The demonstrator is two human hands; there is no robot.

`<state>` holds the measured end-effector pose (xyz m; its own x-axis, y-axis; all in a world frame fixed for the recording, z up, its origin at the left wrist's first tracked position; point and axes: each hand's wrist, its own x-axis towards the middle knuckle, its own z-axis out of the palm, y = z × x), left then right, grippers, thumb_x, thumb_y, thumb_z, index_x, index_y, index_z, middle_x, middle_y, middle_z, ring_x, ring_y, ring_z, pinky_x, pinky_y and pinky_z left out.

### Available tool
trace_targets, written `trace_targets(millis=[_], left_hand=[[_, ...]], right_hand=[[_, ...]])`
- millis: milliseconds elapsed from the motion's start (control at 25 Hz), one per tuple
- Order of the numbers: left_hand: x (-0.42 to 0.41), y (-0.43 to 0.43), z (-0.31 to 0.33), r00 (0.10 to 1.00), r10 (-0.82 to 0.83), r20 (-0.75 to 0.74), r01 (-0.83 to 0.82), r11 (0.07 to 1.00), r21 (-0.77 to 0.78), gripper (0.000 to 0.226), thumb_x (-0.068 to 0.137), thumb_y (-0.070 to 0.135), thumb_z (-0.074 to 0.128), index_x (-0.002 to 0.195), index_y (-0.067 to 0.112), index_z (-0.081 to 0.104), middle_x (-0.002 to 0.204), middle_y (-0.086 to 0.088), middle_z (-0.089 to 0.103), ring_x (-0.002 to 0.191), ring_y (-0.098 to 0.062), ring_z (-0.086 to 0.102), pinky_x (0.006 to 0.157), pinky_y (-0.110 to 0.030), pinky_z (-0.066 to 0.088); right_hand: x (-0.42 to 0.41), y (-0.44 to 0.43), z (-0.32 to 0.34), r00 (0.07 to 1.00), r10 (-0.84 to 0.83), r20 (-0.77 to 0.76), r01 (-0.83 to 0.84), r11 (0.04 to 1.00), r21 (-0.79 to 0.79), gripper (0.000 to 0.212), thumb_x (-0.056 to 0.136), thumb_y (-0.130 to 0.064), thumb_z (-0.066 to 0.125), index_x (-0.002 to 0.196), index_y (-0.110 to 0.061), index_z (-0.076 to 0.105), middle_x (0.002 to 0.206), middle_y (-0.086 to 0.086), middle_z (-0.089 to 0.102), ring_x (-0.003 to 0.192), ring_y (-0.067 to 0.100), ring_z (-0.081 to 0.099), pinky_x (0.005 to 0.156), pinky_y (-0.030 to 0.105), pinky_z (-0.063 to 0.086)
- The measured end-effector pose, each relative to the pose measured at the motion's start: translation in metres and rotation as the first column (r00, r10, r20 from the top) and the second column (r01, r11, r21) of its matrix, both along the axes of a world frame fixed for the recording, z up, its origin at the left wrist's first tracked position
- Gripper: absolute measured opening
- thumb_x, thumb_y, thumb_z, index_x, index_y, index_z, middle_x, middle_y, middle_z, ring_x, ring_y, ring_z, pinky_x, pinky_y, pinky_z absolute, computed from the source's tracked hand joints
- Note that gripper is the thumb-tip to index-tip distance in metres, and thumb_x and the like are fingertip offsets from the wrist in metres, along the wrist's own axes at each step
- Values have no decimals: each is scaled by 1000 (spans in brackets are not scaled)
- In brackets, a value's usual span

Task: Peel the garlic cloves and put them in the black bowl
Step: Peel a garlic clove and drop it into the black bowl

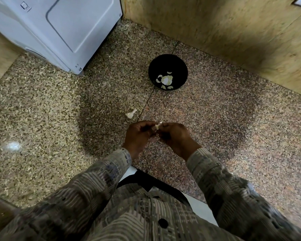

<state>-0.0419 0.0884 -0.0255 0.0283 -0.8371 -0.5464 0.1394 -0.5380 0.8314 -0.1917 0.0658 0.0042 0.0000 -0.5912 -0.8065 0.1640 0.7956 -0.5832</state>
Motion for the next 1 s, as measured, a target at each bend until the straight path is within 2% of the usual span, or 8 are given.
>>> trace_targets(millis=[160, 280, 400, 560, 640, 760, 920, 1000], left_hand=[[-2, -7, -5, 994, 59, -97, -49, 994, 95, 19, 93, 3, 70, 111, 0, 74, 106, -16, 77, 103, -31, 73, 88, -39, 60], [-1, -10, -6, 977, 127, -170, -99, 982, 163, 16, 91, -1, 70, 107, 2, 76, 104, -16, 77, 101, -30, 74, 84, -36, 61], [3, -10, -8, 960, 169, -223, -118, 967, 228, 20, 94, -3, 65, 111, 3, 75, 109, -13, 77, 103, -26, 74, 82, -32, 60], [9, -9, -13, 939, 197, -282, -110, 949, 296, 23, 99, -6, 55, 112, 1, 72, 109, -14, 76, 100, -23, 75, 83, -32, 61], [10, -10, -14, 929, 219, -297, -120, 941, 318, 24, 99, -7, 54, 108, 3, 74, 110, -15, 76, 100, -25, 75, 83, -33, 60], [9, -11, -14, 923, 244, -298, -133, 928, 348, 23, 98, -9, 56, 108, 1, 74, 110, -18, 76, 99, -26, 75, 81, -32, 60], [7, -9, -15, 927, 245, -285, -133, 923, 360, 18, 94, -9, 61, 106, -2, 73, 106, -18, 76, 95, -28, 76, 76, -33, 61], [5, -7, -16, 947, 212, -242, -118, 929, 351, 12, 91, -6, 67, 101, -3, 74, 97, -19, 75, 87, -29, 75, 77, -36, 60]], right_hand=[[2, 0, -5, 982, 67, -178, -84, 993, -88, 9, 89, -6, 76, 93, 2, 76, 83, 19, 76, 67, 22, 68, 59, 29, 57], [2, 0, -6, 992, 14, -129, -22, 998, -61, 10, 89, -3, 74, 96, 4, 75, 78, 16, 75, 66, 21, 68, 56, 28, 58], [-5, -2, -17, 961, 36, -273, -58, 996, -75, 5, 89, -4, 73, 91, -5, 78, 79, 11, 76, 72, 28, 72, 69, 36, 64], [-16, -9, -26, 589, 403, -701, -639, 762, -100, 16, 93, -16, 71, 104, -20, 81, 99, 2, 80, 90, 20, 75, 90, 39, 61], [-18, -9, -24, 471, 413, -779, -722, 688, -72, 12, 91, -20, 73, 95, -28, 81, 95, -6, 79, 83, 11, 73, 85, 35, 61], [-20, -8, -22, 503, 313, -806, -665, 735, -130, 9, 80, -31, 84, 78, -29, 75, 83, -11, 73, 77, 8, 68, 74, 35, 61], [-15, -3, -12, 773, 370, -516, -509, 847, -155, 12, 84, -30, 84, 95, -31, 79, 87, -8, 77, 82, 12, 73, 78, 38, 63], [-12, -1, -13, 810, 354, -467, -464, 874, -144, 9, 84, -25, 84, 85, -32, 78, 82, -7, 78, 77, 15, 75, 77, 43, 64]])
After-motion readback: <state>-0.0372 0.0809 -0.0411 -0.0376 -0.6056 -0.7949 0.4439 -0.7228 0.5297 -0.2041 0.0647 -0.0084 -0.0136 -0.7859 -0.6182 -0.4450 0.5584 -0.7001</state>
